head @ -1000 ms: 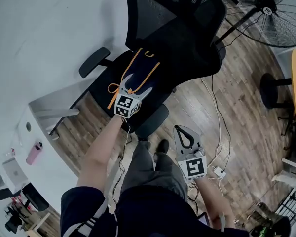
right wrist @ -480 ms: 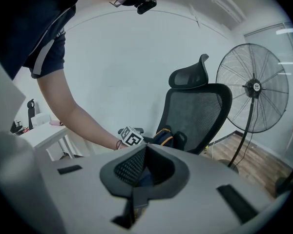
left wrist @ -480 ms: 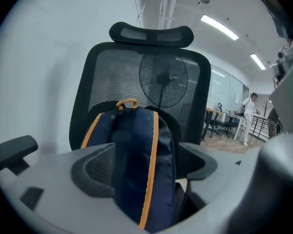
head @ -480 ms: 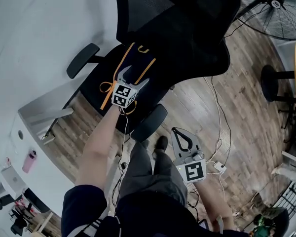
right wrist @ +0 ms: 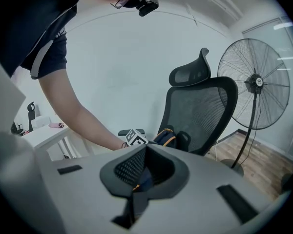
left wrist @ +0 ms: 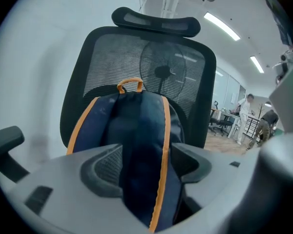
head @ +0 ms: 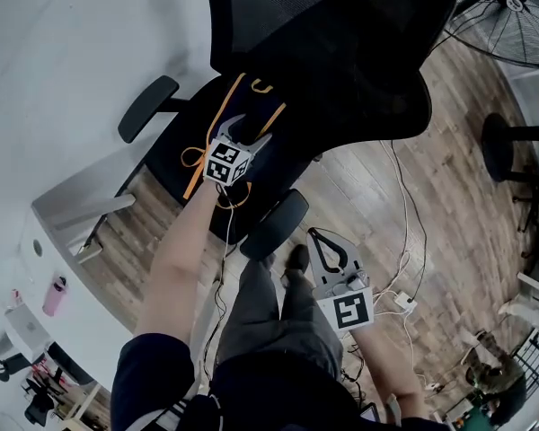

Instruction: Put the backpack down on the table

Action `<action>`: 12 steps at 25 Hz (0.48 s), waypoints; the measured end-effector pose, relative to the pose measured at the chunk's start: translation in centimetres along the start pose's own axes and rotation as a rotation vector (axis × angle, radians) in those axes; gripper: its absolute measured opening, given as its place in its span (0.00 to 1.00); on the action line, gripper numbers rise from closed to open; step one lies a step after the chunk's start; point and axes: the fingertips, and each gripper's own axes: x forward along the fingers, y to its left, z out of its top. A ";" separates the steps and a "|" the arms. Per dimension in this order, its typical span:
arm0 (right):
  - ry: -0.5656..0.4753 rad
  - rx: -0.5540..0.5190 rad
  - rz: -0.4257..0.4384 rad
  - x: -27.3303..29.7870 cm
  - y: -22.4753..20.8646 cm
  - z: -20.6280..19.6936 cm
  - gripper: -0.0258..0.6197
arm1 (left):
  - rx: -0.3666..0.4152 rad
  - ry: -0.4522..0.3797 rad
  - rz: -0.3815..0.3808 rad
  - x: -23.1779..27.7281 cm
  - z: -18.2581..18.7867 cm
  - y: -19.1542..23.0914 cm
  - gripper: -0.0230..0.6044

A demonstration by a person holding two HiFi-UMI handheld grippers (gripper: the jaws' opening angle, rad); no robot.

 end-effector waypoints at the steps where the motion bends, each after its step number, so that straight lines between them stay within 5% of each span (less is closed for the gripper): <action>1: 0.004 0.004 0.001 0.1 0.1 -0.2 0.04 | 0.001 0.003 -0.007 0.3 -0.1 0.0 0.52; 9: 0.030 0.029 0.008 0.5 0.1 -1.6 0.04 | -0.032 -0.012 -0.026 1.2 -0.5 0.4 0.39; 12: 0.033 0.028 0.010 0.5 0.0 -1.8 0.04 | -0.028 -0.009 -0.021 1.1 -0.6 0.6 0.27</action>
